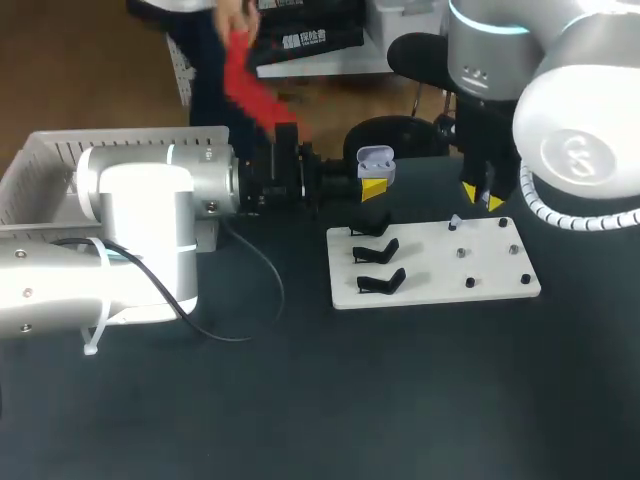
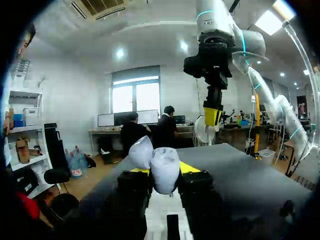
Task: Pick up each earbud case from the left stands, insert the matching earbuds, close the lid, and place the case in the box.
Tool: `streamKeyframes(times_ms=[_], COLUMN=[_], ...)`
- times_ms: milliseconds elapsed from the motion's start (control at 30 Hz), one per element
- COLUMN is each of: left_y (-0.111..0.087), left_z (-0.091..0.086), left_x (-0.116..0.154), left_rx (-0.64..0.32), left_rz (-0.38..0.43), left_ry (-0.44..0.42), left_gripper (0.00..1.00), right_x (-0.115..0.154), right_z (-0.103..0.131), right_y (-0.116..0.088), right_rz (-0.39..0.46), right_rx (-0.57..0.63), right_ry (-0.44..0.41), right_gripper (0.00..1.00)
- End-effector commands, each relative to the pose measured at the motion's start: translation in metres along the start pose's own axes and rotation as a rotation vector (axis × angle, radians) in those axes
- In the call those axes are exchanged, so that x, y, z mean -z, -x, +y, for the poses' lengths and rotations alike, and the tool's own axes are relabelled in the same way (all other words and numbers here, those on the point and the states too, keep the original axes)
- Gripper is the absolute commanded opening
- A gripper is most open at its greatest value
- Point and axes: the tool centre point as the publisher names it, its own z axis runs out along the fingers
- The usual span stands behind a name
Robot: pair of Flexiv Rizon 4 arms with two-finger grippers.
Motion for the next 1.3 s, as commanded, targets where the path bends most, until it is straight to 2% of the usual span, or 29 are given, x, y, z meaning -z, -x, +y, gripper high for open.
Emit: streamKeyframes(times_ms=[33, 100, 600, 867, 1167, 1300], left_y=[-0.001, -0.001, -0.001, -0.001, -0.001, -0.001], left_z=[0.0, 0.0, 0.0, 0.0, 0.0, 0.0], left_x=[0.0, 0.0, 0.0, 0.0, 0.0, 0.0], left_rx=[-0.003, -0.003, -0.003, -0.003, -0.003, -0.003], left_rz=[-0.005, -0.005, -0.005, -0.005, -0.005, -0.005], left_ry=[0.002, 0.002, 0.002, 0.002, 0.002, 0.002], left_gripper=[0.0, 0.0, 0.0, 0.0, 0.0, 0.0], right_x=[0.0, 0.0, 0.02, 0.028, 0.032, 0.032], right_z=[-0.001, -0.001, 0.063, 0.092, 0.108, 0.11], right_y=[-0.001, -0.001, -0.008, -0.014, -0.023, -0.019], right_rz=[-0.004, -0.004, 0.049, 0.044, 0.058, 0.083], right_rx=[-0.002, -0.002, 0.098, 0.235, 0.351, 0.372], right_ry=[0.004, 0.004, 0.072, 0.052, 0.007, 0.006], right_gripper=[0.0, 0.0, 0.0, 0.0, 0.0, 0.0])
